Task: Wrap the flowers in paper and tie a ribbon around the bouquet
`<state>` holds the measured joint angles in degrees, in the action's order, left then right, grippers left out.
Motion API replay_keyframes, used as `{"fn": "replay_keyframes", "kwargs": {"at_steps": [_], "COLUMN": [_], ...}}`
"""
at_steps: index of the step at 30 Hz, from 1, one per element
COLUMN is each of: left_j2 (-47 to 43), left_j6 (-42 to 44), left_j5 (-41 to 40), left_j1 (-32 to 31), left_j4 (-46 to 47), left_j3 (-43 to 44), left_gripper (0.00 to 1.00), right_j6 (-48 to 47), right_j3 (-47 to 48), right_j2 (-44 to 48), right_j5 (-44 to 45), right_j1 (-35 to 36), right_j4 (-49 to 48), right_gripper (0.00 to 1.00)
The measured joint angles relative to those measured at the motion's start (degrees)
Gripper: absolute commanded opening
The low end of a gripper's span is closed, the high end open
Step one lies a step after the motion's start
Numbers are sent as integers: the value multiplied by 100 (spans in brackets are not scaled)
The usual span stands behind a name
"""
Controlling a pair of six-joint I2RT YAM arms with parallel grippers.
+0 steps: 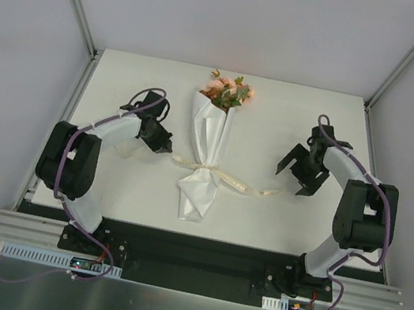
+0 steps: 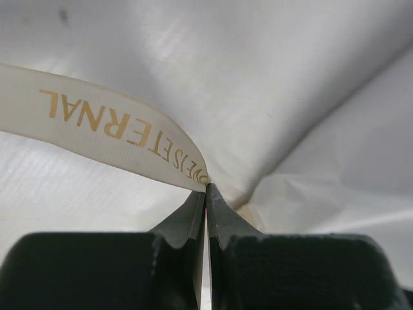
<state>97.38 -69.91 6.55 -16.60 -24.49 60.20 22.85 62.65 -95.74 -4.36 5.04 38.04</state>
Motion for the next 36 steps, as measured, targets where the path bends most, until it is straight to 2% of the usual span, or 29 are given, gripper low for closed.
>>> {"fn": "replay_keyframes", "kwargs": {"at_steps": [3,8,10,11,16,19,22,26,27,32,36], "left_j2": [-310,-656,-743,-774,-879,-1021,-1226,-1325,-1311,-1185,-772], "left_j6": [691,1602,1832,1917,2299,2629,2944,3213,3246,3335,3322], "left_j5": [-68,94,195,238,393,452,649,1360,1488,2232,2745], "left_j1": [-162,-664,-793,-835,-846,-885,-935,-977,-990,-1137,-1377], "left_j4": [138,367,413,417,505,592,664,767,767,782,804], "left_j3": [208,431,433,433,431,413,411,413,413,452,741], "left_gripper": [0,0,0,0,1,0,0,0,0,0,0], "right_j6": [-341,-811,-901,-916,-935,-938,-964,-1038,-1064,-1121,-1158], "right_j3": [142,173,173,173,260,369,452,627,662,975,1095], "right_j2": [-188,-310,-310,-315,-533,-748,-822,-905,-925,-1108,-1139], "right_j5": [-127,-310,-343,-352,-179,142,376,568,570,678,761], "right_j1": [-90,35,149,205,452,546,566,566,566,566,566], "right_j4": [-4,-74,-105,-129,-90,-48,50,50,39,2,-20], "right_gripper": [90,86,79,72,68,60,49,31,30,9,0]}}
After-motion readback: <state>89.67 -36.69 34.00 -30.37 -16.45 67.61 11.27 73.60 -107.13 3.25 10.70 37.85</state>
